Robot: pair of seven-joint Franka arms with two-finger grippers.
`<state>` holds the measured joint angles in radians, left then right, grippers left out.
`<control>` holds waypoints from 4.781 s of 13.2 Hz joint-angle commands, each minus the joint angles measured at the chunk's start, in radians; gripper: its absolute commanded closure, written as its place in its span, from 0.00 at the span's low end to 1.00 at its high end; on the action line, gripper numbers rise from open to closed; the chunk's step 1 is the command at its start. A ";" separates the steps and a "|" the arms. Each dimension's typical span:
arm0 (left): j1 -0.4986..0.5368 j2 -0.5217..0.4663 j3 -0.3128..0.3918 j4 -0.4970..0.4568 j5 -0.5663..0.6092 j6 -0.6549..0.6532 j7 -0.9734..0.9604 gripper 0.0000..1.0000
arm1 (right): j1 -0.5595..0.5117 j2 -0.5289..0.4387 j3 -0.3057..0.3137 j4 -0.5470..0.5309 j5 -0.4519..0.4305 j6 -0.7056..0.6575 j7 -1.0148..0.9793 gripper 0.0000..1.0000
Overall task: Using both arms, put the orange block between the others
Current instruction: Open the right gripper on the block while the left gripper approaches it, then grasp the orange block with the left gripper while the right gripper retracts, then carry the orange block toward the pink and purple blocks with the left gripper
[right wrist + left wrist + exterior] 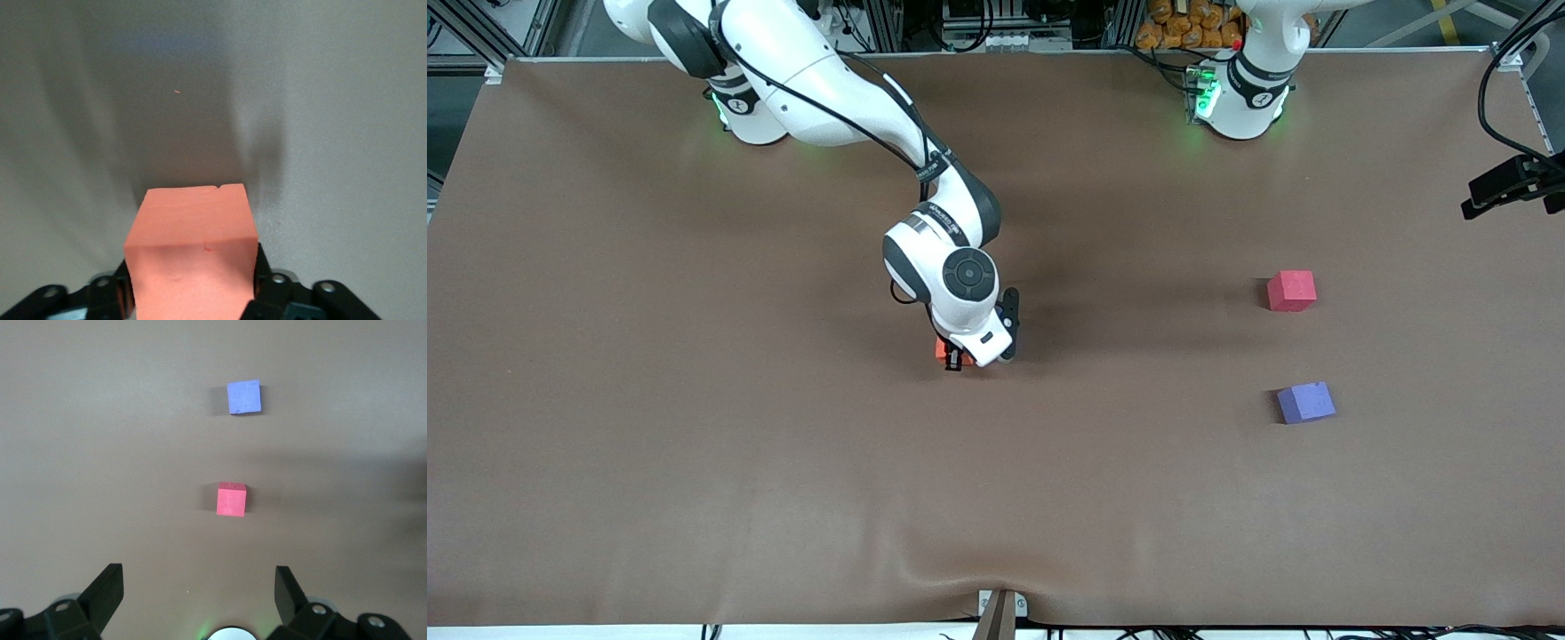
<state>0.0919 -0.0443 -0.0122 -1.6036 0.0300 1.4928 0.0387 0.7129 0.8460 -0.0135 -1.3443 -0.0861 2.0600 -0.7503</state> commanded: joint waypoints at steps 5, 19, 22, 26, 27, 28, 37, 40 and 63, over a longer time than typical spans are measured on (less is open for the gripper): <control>-0.014 0.108 -0.213 0.007 0.001 0.052 -0.265 0.00 | -0.039 -0.076 0.010 0.024 -0.018 -0.088 0.006 0.00; -0.662 0.736 -0.166 0.340 0.011 0.535 -0.905 0.00 | -0.644 -0.272 0.009 0.021 -0.009 -0.176 0.051 0.00; -0.854 0.854 -0.042 0.392 0.001 0.660 -0.968 0.00 | -0.658 -0.294 0.009 0.020 -0.009 -0.204 0.057 0.00; -0.885 0.906 -0.042 0.395 -0.001 0.744 -0.978 0.00 | -0.661 -0.298 0.009 0.024 -0.008 -0.218 0.057 0.00; -0.891 0.917 -0.043 0.395 -0.001 0.765 -0.978 0.00 | -0.661 -0.298 0.010 0.025 -0.008 -0.216 0.058 0.00; -0.899 0.940 -0.043 0.401 -0.001 0.800 -0.979 0.00 | -0.661 -0.297 0.010 0.027 -0.008 -0.215 0.058 0.00; -0.926 1.037 -0.034 0.441 0.001 0.906 -1.053 0.05 | -0.763 -0.381 0.010 0.016 0.003 -0.218 0.230 0.00; -0.922 1.037 -0.029 0.438 0.001 0.908 -1.053 0.60 | -0.814 -0.467 0.012 -0.016 0.018 -0.302 0.272 0.00; -0.112 0.305 -0.008 -0.587 0.001 1.075 -0.044 0.94 | -0.737 -0.858 -0.056 -0.171 0.117 -0.615 0.718 0.00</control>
<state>-0.0830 0.2691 -0.0022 -2.1053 0.0308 2.4682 -0.1037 -0.0297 -0.0065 -0.0628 -1.5366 0.0108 1.4478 -0.0467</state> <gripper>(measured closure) 0.515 0.000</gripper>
